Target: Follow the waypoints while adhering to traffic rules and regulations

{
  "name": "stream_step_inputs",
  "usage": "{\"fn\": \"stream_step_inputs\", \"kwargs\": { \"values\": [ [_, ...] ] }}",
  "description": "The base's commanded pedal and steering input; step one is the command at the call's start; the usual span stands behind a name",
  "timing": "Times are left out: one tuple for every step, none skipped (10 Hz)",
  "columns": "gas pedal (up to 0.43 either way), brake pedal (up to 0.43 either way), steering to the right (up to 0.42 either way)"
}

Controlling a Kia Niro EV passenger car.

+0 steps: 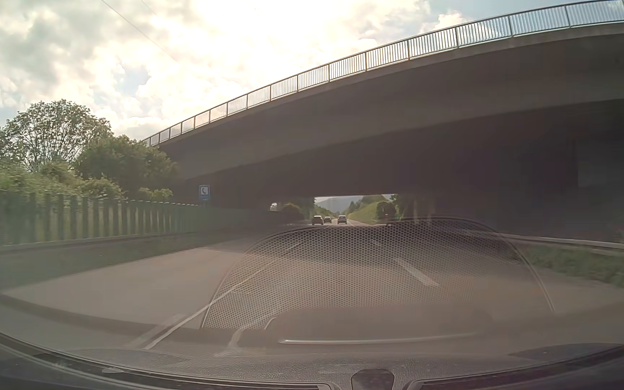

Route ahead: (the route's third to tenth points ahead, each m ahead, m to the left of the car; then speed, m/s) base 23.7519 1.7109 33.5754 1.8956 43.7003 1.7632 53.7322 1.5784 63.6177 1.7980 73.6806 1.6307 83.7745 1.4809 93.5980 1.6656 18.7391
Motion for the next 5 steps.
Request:
{"fn": "stream_step_inputs", "kwargs": {
  "values": [
    [0.157,0.000,-0.001],
    [0.157,0.000,-0.001],
    [0.157,0.000,-0.001],
    [0.169,0.000,0.000],
    [0.169,0.000,0.000]
  ]
}}
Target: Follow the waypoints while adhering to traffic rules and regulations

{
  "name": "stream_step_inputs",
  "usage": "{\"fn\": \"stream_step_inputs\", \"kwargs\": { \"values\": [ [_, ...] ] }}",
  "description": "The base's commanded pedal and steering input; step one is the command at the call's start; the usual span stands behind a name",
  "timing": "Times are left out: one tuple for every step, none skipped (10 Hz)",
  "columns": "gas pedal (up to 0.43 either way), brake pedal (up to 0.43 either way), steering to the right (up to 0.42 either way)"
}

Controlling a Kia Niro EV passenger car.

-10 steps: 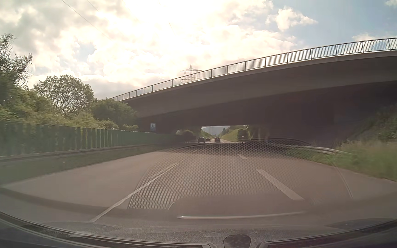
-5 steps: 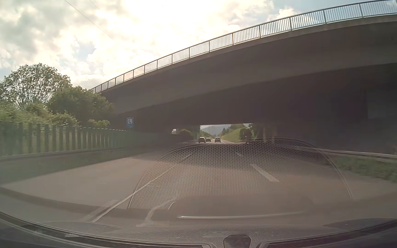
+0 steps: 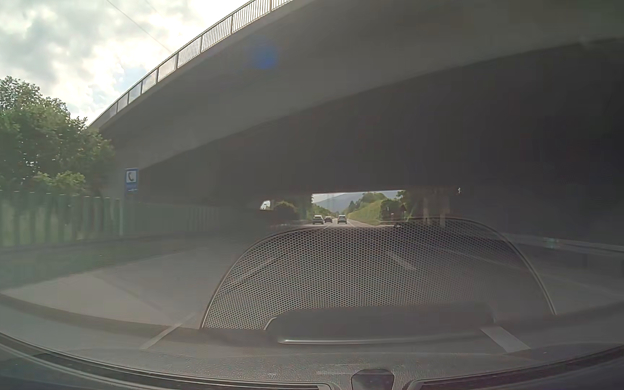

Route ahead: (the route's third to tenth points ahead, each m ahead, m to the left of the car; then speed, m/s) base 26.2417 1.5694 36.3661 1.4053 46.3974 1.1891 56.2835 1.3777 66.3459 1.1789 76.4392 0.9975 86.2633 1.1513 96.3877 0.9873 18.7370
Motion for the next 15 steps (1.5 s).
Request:
{"fn": "stream_step_inputs", "kwargs": {
  "values": [
    [0.169,0.000,-0.001],
    [0.169,0.000,-0.001],
    [0.169,0.000,-0.001],
    [0.169,0.000,-0.001],
    [0.169,0.000,-0.001],
    [0.169,0.000,0.000],
    [0.169,0.000,-0.001],
    [0.169,0.000,-0.001],
    [0.169,0.000,-0.001],
    [0.169,0.000,-0.001],
    [0.169,0.000,-0.001],
    [0.169,0.000,-0.001],
    [0.169,0.000,-0.001],
    [0.169,0.000,-0.001],
    [0.169,0.000,0.000]
  ]
}}
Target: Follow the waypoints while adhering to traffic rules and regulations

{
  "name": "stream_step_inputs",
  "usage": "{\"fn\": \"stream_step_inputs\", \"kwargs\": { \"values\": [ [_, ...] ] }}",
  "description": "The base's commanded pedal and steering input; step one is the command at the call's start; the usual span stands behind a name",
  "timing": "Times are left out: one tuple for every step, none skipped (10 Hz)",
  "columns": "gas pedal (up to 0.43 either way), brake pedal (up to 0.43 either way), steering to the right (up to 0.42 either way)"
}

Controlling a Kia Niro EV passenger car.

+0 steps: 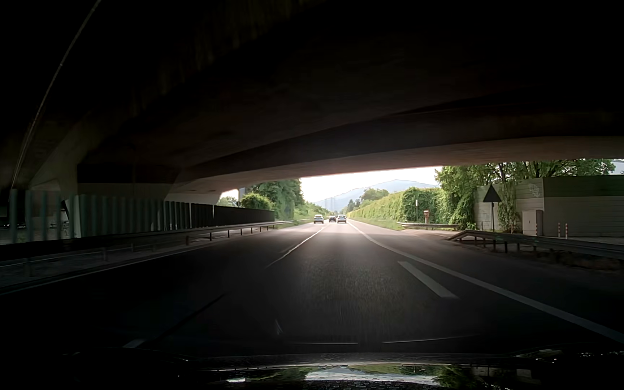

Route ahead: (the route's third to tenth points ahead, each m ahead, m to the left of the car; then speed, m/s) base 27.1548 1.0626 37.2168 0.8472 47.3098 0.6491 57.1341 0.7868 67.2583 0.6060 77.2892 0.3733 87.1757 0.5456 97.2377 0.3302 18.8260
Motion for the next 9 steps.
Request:
{"fn": "stream_step_inputs", "kwargs": {
  "values": [
    [0.169,0.000,-0.001],
    [0.169,0.000,-0.001],
    [0.169,0.000,-0.001],
    [0.169,0.000,-0.001],
    [0.177,0.000,-0.001],
    [0.177,0.000,0.000],
    [0.169,0.000,-0.001],
    [0.169,0.000,-0.001],
    [0.169,0.000,0.000]
  ]
}}
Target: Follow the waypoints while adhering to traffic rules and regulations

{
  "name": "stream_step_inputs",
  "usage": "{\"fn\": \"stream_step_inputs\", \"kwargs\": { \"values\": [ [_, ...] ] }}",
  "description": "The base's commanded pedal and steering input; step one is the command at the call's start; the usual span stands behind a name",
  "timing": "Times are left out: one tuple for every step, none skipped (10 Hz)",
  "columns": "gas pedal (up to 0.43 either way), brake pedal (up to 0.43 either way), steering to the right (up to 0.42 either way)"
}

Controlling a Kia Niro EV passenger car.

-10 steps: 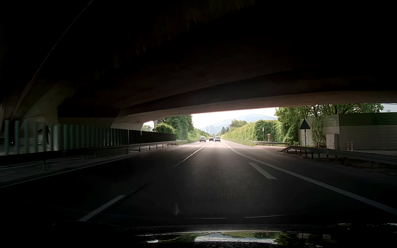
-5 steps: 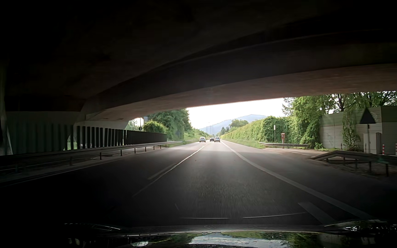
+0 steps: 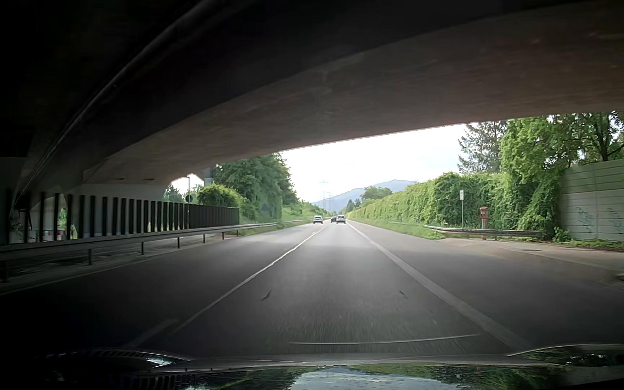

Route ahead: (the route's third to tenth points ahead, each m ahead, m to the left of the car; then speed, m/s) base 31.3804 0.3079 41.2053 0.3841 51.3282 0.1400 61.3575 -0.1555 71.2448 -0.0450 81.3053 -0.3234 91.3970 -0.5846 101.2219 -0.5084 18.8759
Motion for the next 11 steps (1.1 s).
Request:
{"fn": "stream_step_inputs", "kwargs": {
  "values": [
    [0.169,0.000,-0.001],
    [0.169,0.000,-0.001],
    [0.157,0.000,-0.001],
    [0.157,0.000,-0.001],
    [0.157,0.000,-0.001],
    [0.157,0.000,-0.001],
    [0.157,0.000,-0.001],
    [0.157,0.000,-0.001],
    [0.157,0.000,-0.001],
    [0.157,0.000,-0.001],
    [0.157,0.000,-0.001]
  ]
}}
